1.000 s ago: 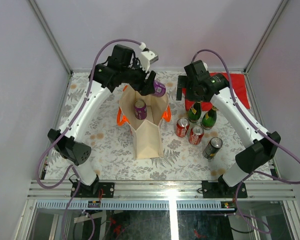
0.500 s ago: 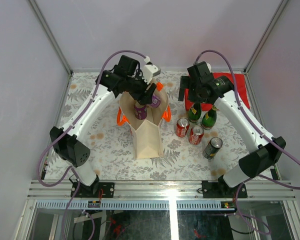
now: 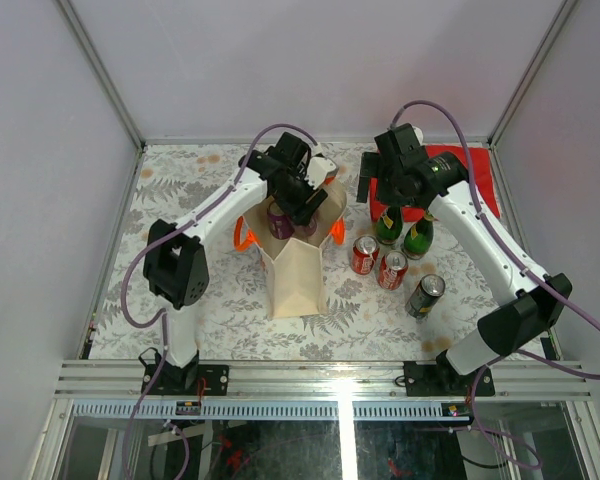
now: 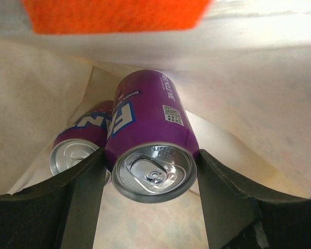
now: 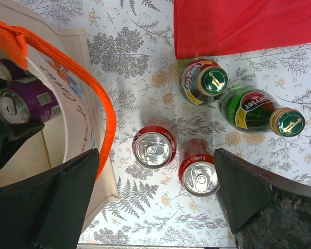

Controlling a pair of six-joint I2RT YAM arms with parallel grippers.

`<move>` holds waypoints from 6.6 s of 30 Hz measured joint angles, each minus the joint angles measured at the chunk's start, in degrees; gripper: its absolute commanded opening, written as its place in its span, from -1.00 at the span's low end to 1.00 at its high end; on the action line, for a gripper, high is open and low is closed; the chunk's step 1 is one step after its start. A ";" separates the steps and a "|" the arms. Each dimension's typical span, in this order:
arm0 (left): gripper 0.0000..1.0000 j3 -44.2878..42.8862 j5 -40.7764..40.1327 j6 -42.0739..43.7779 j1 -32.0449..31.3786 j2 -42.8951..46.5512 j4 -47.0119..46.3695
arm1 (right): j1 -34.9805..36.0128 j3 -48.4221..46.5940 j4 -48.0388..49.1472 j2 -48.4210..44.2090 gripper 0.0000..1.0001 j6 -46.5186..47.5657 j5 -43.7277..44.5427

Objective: Place the beverage into the canvas bag
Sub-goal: Place the drink in the canvas bag, then adjust the drink in the canvas bag.

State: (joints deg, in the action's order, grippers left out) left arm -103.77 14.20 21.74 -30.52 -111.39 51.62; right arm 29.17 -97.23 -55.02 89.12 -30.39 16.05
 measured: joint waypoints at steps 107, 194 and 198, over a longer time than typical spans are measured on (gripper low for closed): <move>0.42 25.97 15.82 32.81 -5.14 31.08 3.69 | 0.00 -16.04 -9.92 10.47 0.98 3.32 -0.72; 0.34 24.48 -0.11 0.55 -4.72 6.45 -12.33 | -5.57 -17.05 -11.34 13.94 0.98 6.16 -4.63; 0.36 24.96 -1.88 -0.37 -4.72 6.47 -12.83 | -5.60 -17.05 -11.39 13.94 0.98 6.19 -4.66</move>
State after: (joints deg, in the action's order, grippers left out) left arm -78.81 12.32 21.37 -35.24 -104.92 38.79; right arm 23.57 -114.28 -66.41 103.07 -24.21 11.40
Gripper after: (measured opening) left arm 0.674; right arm 0.993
